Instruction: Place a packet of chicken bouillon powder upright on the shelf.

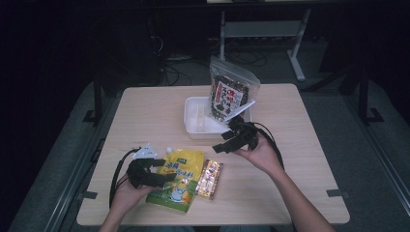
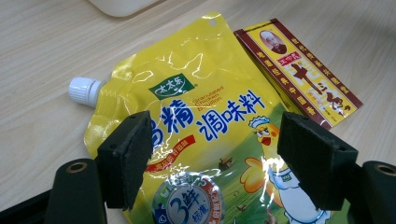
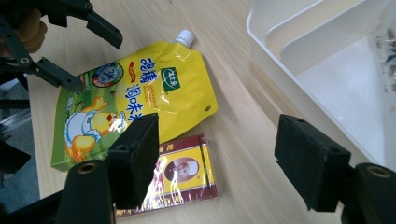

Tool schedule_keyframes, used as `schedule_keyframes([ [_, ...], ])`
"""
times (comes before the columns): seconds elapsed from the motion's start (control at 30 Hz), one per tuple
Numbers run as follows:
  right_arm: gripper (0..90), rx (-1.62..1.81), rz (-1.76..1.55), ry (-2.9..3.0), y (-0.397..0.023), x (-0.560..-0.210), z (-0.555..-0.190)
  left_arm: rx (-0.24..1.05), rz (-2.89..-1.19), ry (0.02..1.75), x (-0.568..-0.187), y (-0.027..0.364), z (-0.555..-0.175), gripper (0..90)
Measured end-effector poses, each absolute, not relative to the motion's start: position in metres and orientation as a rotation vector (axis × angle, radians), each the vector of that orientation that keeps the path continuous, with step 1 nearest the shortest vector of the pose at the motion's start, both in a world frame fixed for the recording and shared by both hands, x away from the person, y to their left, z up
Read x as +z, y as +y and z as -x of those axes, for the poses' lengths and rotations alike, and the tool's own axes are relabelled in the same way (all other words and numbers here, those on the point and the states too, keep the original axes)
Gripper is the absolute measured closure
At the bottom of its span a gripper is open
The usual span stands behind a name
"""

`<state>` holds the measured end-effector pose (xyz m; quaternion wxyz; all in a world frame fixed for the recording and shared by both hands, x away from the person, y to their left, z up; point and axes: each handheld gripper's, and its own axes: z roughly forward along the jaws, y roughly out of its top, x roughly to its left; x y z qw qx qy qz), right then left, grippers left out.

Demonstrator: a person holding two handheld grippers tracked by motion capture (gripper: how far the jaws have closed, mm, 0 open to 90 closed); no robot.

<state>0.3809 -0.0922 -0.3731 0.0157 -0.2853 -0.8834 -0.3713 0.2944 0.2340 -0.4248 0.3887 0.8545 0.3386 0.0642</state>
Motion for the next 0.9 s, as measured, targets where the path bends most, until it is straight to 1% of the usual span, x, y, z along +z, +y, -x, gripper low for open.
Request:
schedule_keyframes([
  [0.07,30.3,-1.129,0.882,-2.76,-0.086,-0.375,-0.383,0.152,-2.174,0.862,-0.426,0.234,-0.295,28.0],
  [0.13,31.7,-1.102,0.883,-2.771,-0.079,-0.377,-0.385,0.15,-2.18,0.863,-0.426,0.233,-0.295,28.0],
  [0.3,31.8,-1.001,0.889,-2.77,-0.065,-0.386,-0.391,0.153,-2.189,0.874,-0.428,0.232,-0.296,28.2],
  [0.47,32.2,-0.966,0.869,-2.77,-0.054,-0.387,-0.397,0.146,-2.189,0.884,-0.43,0.234,-0.297,28.4],
  [0.9,35.0,-0.845,0.882,-2.746,-0.039,-0.406,-0.409,0.146,-2.203,0.89,-0.432,0.234,-0.298,29.4],
])
